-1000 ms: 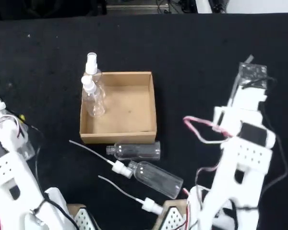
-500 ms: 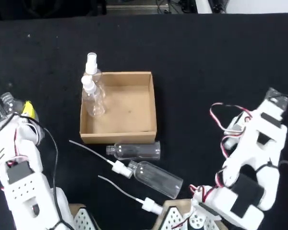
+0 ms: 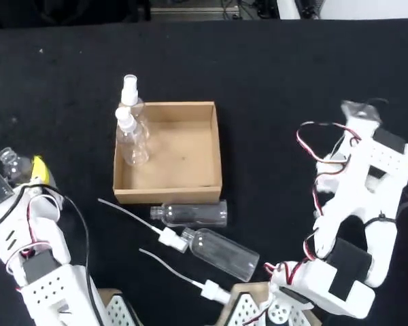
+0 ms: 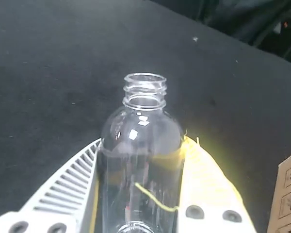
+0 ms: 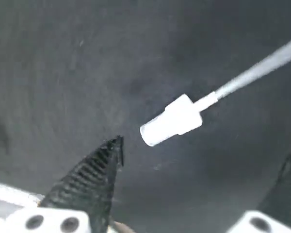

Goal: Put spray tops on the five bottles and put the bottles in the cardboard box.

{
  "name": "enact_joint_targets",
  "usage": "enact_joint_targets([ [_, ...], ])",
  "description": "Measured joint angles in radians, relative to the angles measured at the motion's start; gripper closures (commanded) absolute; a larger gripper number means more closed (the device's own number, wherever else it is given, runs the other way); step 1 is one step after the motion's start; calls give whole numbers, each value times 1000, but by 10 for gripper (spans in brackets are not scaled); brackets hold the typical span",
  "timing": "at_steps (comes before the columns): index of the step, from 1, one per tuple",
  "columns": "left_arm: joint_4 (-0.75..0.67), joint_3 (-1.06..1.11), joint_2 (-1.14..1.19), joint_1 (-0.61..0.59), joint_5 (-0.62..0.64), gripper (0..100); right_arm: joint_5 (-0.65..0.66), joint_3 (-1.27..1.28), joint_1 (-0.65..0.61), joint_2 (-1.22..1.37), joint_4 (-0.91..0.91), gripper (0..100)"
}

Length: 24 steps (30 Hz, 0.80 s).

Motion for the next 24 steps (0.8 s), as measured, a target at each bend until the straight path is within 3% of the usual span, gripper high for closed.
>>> enact_joint_targets([
  [7,190,-2,-158,-3,0,970,993,32,155,0,-9,554],
  [11,212,-2,-222,-2,0,967,1379,106,219,0,-104,554],
  [15,219,-2,-244,-2,0,967,1556,172,232,0,-152,554],
  [20,250,-2,-252,-2,0,967,1580,249,218,0,-247,565],
  [24,250,-2,-252,-2,0,967,1587,316,172,0,-308,642],
])
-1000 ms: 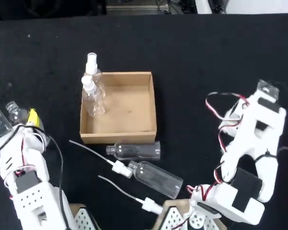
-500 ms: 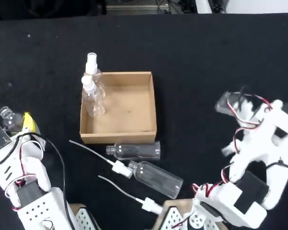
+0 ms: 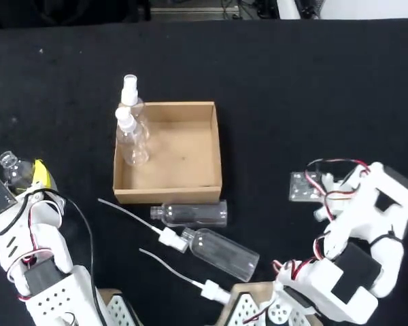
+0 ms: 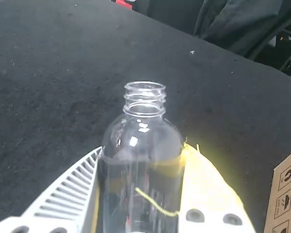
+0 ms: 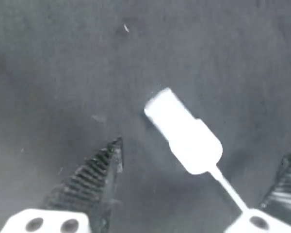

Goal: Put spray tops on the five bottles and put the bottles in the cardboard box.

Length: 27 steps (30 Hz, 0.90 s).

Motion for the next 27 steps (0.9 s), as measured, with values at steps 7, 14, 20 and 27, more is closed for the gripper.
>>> enact_joint_targets([
  [7,0,0,0,0,0,967,-12,80,-25,0,-114,809],
  [14,0,0,0,0,0,967,-422,80,-40,0,-221,794],
  [20,0,0,0,0,0,967,-1002,80,-55,0,-269,793],
  [27,0,0,0,0,0,967,-1404,80,-55,0,-272,793],
])
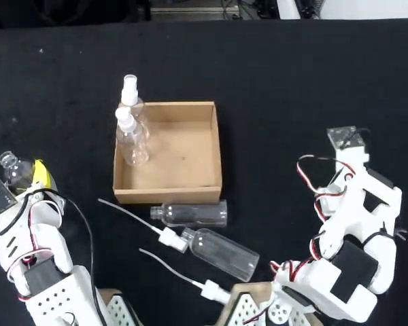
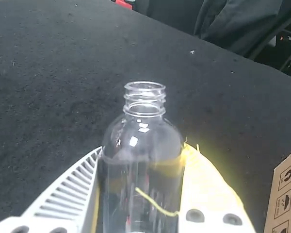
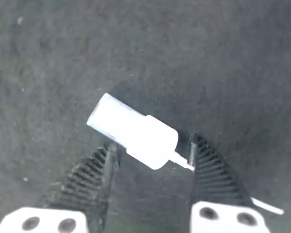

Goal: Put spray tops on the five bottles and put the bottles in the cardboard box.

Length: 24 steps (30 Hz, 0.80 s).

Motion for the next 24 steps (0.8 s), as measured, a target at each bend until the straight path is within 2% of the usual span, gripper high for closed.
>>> enact_joint_targets([
  [4,0,0,0,0,0,967,-83,-31,0,0,94,793],
  [8,0,0,0,0,0,967,-75,-109,0,0,281,792],
  [11,0,0,0,0,0,967,46,-150,-8,0,324,750],
  [14,0,0,0,0,0,967,252,-157,-28,0,345,703],
  [17,0,0,0,0,0,967,445,-157,-34,0,370,706],
  [20,0,0,0,0,0,967,540,-155,-34,0,367,736],
  [24,0,0,0,0,0,967,615,-81,-34,0,222,772],
])
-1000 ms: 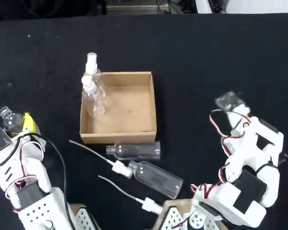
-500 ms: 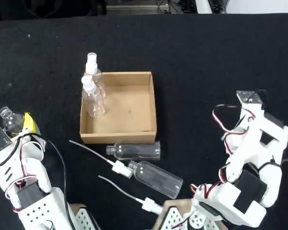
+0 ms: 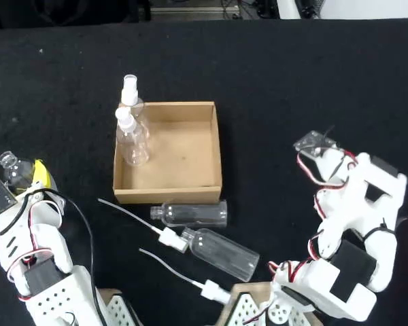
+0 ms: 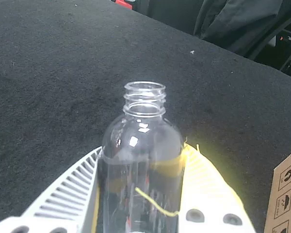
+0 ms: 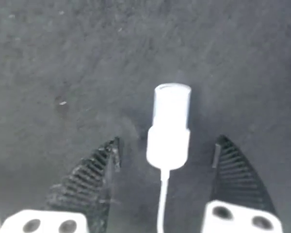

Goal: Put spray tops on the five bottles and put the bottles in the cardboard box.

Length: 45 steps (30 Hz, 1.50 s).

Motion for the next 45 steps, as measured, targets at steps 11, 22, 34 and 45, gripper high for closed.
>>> enact_joint_targets([
  [11,0,0,0,-6,0,967,44,103,0,-2,-144,972],
  [22,0,0,0,-6,0,967,-210,-153,-43,0,249,988],
  [34,0,0,0,94,0,970,-608,-617,-302,0,594,988],
  [45,68,-23,0,94,0,969,-825,-715,-506,-252,654,988],
])
